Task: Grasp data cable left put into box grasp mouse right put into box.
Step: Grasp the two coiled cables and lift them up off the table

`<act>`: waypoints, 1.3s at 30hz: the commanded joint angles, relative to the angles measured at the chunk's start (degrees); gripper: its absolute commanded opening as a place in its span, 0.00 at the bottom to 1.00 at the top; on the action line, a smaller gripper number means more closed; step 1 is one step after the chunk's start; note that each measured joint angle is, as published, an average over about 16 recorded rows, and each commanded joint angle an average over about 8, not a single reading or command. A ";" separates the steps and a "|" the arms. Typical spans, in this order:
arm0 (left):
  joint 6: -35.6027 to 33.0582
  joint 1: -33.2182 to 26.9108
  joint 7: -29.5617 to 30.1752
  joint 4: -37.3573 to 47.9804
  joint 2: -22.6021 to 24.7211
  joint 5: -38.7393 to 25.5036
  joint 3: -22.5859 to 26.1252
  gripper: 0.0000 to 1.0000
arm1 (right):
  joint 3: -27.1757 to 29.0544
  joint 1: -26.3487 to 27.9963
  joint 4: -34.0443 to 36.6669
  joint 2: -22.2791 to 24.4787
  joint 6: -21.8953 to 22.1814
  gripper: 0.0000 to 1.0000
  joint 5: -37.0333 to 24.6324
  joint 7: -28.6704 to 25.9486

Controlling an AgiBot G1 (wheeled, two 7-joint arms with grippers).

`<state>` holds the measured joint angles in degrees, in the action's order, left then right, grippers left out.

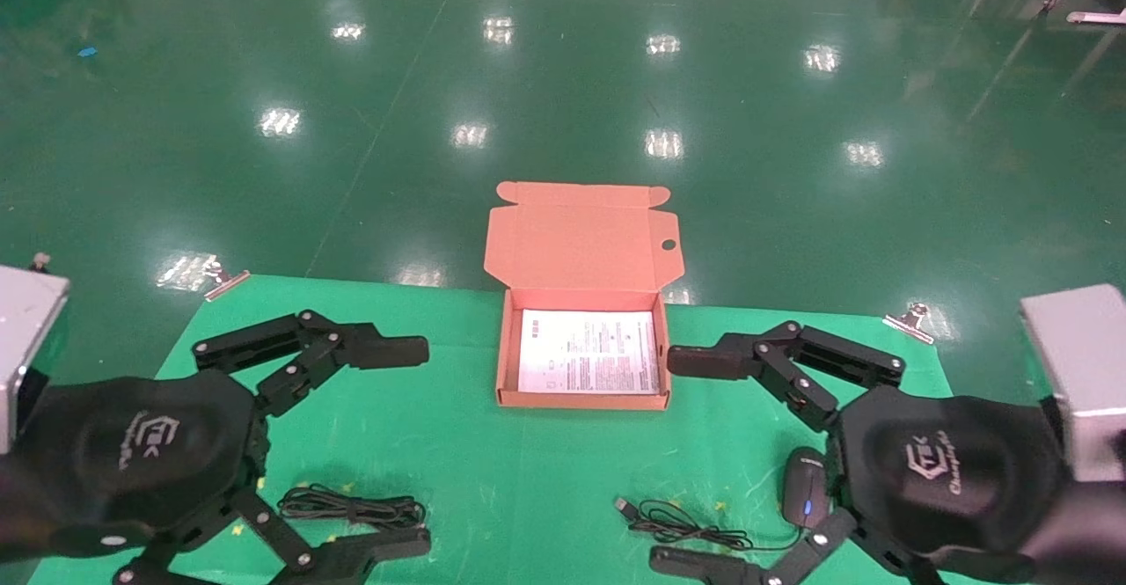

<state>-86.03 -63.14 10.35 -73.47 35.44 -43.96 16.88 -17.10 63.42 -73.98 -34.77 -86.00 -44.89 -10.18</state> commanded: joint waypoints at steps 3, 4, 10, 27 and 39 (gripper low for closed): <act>-0.44 -1.53 -0.37 0.03 0.36 -2.02 0.79 1.00 | -0.85 1.67 -0.45 0.28 -0.57 1.00 -2.79 0.60; -0.89 -2.45 -0.29 0.09 0.56 -3.36 1.49 1.00 | -1.46 2.68 -0.68 0.29 -1.00 1.00 -4.40 0.84; -3.85 -9.23 0.99 0.82 2.09 -13.75 7.88 1.00 | -7.33 10.23 -2.13 -0.90 -3.60 1.00 -16.34 3.46; -3.33 -26.24 -1.35 5.44 10.64 -46.33 32.04 1.00 | -33.56 25.87 -3.13 -8.49 -1.98 1.00 -49.92 13.68; 2.97 -25.44 0.33 10.10 16.97 -59.19 37.64 1.00 | -37.98 21.00 -2.02 -12.65 6.91 1.00 -62.14 8.53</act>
<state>-83.07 -88.60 10.58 -63.30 52.35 -102.98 54.44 -55.00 84.50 -75.74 -47.43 -79.15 -106.82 -1.55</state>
